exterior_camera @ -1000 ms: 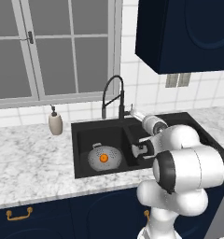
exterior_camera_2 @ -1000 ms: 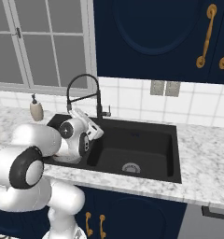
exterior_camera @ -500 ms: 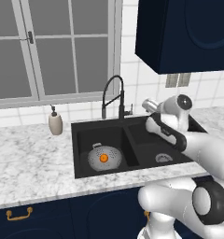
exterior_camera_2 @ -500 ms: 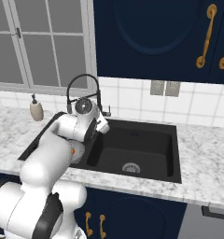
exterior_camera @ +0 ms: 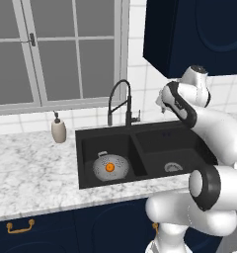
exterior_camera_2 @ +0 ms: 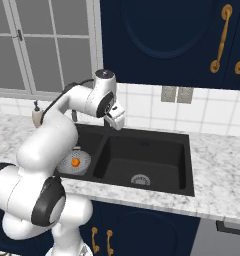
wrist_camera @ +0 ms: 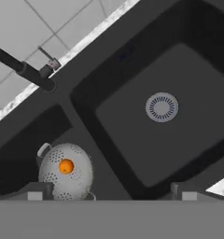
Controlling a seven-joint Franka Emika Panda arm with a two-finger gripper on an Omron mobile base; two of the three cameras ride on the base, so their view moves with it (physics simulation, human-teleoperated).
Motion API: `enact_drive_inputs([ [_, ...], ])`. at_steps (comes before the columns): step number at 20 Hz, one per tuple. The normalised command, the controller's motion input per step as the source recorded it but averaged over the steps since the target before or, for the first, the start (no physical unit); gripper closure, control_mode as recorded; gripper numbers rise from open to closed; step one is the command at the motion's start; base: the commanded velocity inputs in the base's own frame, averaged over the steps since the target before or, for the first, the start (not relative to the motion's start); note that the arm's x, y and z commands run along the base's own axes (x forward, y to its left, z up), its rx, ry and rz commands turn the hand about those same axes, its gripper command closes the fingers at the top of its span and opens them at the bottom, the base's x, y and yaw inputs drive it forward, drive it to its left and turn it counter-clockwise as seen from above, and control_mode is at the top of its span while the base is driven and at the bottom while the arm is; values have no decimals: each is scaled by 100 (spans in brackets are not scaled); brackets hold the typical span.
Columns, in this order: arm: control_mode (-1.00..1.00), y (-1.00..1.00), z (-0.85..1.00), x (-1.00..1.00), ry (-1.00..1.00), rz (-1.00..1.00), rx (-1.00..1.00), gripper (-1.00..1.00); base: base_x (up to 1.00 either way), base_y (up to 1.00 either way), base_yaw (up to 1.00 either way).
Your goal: Put the colander in the sink, put the tangerine in the colander, and turn on the sink faucet and pour water over the colander.
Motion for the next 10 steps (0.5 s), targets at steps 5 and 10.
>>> enact_drive_inputs([
  [5,-100,-21,-10,-2,-3,33,0,-100,0,0,0],
  [10,-100,-9,-5,-18,-19,53,0,-100,0,0,0],
])
